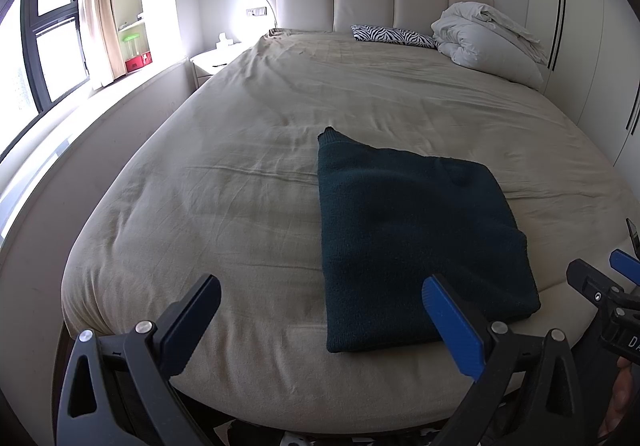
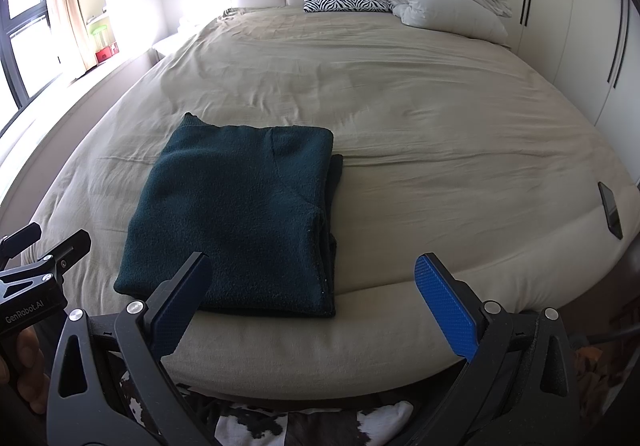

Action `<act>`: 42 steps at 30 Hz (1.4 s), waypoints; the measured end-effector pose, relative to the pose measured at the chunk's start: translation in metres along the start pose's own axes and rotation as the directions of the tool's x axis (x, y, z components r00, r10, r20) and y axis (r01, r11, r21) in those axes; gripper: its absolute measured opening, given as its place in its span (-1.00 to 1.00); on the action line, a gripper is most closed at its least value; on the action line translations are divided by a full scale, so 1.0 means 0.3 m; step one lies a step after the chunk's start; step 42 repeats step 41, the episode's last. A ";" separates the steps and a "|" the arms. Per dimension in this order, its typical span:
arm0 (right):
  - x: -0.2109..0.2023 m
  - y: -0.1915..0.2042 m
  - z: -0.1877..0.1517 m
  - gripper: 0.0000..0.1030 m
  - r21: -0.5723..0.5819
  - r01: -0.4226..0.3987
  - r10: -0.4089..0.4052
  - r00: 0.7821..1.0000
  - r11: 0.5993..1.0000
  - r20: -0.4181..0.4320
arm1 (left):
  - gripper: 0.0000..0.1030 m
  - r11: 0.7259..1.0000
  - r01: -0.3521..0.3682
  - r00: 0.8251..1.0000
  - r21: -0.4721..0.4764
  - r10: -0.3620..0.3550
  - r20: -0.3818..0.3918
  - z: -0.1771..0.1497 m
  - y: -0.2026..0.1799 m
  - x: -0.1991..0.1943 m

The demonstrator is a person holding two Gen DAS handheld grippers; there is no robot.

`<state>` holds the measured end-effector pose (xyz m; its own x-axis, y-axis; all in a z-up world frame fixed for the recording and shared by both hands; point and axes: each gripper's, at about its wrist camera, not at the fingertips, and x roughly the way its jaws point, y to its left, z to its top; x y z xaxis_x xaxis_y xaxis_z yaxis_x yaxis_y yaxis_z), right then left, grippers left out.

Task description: Fold small clothes

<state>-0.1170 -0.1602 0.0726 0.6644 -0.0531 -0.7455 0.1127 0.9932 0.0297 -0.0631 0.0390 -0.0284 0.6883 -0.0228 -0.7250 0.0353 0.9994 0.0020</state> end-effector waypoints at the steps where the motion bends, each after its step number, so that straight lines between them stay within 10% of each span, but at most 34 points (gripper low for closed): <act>1: 0.000 0.001 -0.001 1.00 0.000 0.000 0.000 1.000 1.000 0.000 | 1.00 1.000 0.001 1.000 -0.001 -0.001 0.000 0.000 0.000 0.000; 42: 0.002 -0.008 -0.001 1.00 -0.003 -0.003 0.003 1.000 1.000 -0.004 | 1.00 1.000 -0.008 1.000 -0.006 0.008 -0.005 -0.017 0.007 0.008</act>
